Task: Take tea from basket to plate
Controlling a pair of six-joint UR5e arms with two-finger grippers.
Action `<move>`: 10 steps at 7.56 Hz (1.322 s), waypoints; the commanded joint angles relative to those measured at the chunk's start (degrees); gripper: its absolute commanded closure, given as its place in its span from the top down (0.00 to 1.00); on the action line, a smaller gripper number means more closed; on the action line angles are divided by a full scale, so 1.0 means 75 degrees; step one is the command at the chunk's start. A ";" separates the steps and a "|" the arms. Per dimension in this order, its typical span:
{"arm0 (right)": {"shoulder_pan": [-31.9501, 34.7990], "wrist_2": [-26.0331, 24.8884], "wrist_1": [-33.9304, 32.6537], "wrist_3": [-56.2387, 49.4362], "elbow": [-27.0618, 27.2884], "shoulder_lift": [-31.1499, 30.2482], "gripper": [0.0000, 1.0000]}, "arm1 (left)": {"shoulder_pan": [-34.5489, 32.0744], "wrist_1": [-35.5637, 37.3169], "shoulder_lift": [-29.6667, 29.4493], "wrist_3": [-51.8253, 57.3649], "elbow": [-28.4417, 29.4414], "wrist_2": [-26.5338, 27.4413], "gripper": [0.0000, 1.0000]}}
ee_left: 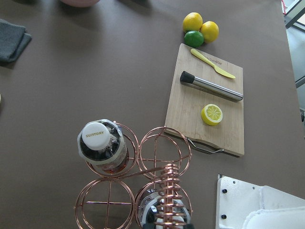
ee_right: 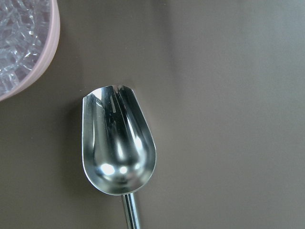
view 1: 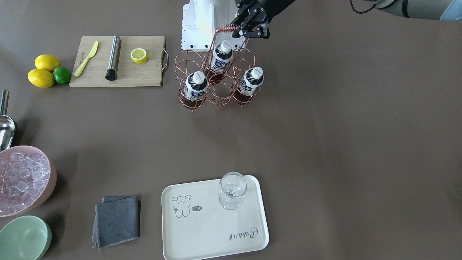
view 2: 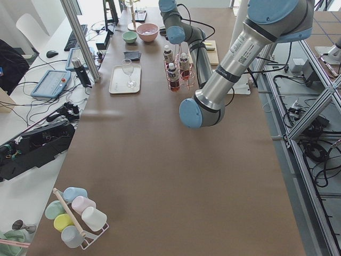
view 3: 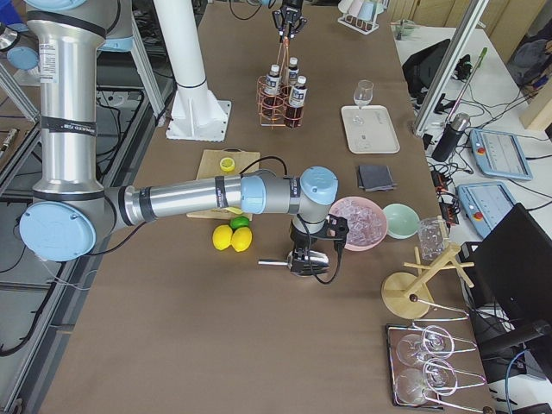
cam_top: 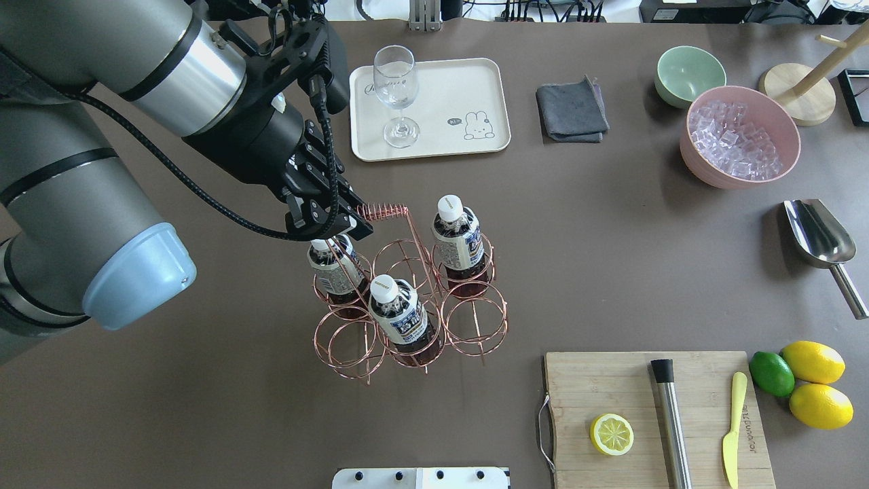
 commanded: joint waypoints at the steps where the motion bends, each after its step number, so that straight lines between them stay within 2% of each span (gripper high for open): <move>1: -0.0078 -0.0029 0.0011 0.0024 0.0042 0.0033 1.00 | -0.0003 -0.0046 0.0000 0.0201 0.0079 -0.0005 0.00; 7: -0.0266 -0.0075 0.0046 0.0001 0.0276 0.0068 1.00 | 0.0009 -0.0046 0.0023 0.0412 0.0126 0.0007 0.00; 10: -0.0301 -0.0240 0.0046 0.0001 0.0324 0.0103 1.00 | 0.0384 -0.0116 0.0023 0.0400 0.0219 0.0205 0.00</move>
